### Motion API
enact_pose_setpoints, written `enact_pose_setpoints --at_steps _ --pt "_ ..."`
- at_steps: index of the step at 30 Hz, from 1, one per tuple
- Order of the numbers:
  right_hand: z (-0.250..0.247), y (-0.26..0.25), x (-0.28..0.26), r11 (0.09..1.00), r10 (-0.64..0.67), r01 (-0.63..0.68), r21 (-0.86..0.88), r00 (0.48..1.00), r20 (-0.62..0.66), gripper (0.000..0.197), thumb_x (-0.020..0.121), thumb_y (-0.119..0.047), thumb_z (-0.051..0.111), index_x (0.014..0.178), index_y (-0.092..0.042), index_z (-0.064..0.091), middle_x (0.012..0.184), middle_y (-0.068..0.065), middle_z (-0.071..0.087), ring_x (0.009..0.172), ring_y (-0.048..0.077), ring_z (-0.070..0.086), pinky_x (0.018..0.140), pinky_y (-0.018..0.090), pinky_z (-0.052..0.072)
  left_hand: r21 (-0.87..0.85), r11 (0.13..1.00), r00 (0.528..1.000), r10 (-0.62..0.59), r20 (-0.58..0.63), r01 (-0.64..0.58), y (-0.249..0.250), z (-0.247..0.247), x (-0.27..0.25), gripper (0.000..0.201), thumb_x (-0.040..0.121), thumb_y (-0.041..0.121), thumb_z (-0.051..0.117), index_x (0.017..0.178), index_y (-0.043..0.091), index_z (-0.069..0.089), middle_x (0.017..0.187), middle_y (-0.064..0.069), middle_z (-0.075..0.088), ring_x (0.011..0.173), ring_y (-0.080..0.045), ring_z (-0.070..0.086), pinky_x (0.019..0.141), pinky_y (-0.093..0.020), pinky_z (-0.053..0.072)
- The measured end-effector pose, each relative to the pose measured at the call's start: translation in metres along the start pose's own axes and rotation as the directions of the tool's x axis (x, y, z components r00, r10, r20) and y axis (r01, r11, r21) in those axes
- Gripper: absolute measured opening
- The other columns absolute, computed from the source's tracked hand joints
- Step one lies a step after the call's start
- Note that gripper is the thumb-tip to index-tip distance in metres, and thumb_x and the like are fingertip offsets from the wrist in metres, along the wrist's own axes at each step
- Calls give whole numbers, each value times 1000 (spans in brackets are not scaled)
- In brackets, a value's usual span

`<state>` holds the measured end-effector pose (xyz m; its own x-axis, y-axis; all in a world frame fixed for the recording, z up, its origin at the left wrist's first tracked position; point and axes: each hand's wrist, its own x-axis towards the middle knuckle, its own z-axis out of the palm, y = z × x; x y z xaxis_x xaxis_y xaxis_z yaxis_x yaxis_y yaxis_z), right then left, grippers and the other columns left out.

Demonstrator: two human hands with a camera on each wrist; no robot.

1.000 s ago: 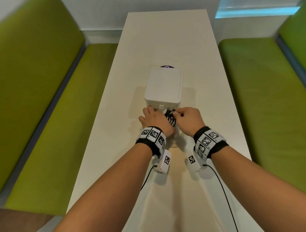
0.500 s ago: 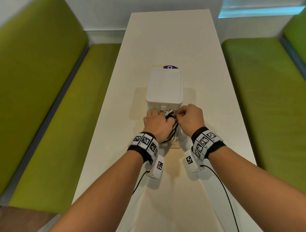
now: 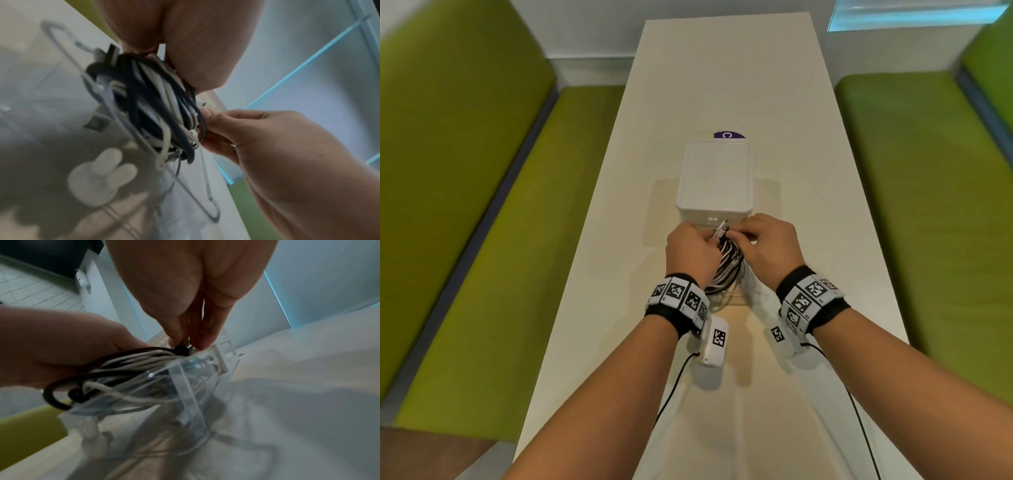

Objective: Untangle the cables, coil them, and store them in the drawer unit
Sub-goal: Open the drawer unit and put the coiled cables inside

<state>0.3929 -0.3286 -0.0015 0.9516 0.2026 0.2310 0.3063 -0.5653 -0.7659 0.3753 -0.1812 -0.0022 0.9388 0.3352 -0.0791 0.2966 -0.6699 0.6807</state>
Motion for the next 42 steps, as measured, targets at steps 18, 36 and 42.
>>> enact_pose_setpoints --at_steps 18,36,42 --pt "16 -1 -2 979 66 -58 -195 997 35 18 97 -22 61 108 -22 75 101 -1 73 99 19 61 83 28 43 -31 968 968 248 -50 -249 -6 -13 -15 19 92 14 67 108 17 77 109 6 64 93 -14 63 90 -27 51" --pt "25 -17 11 969 237 -240 -52 969 -66 10 86 -27 75 82 -18 74 77 -2 71 76 18 65 74 35 55 118 968 974 225 -8 -222 -4 -21 -3 22 81 -2 61 81 17 72 87 1 67 81 -23 62 76 -35 52" --pt "13 -14 6 983 110 -92 -156 988 108 23 94 -12 61 104 -18 80 107 3 74 101 22 64 89 27 47 156 912 921 354 162 -379 -5 -29 -4 31 96 9 50 112 19 75 105 -6 76 97 -26 68 86 -35 53"
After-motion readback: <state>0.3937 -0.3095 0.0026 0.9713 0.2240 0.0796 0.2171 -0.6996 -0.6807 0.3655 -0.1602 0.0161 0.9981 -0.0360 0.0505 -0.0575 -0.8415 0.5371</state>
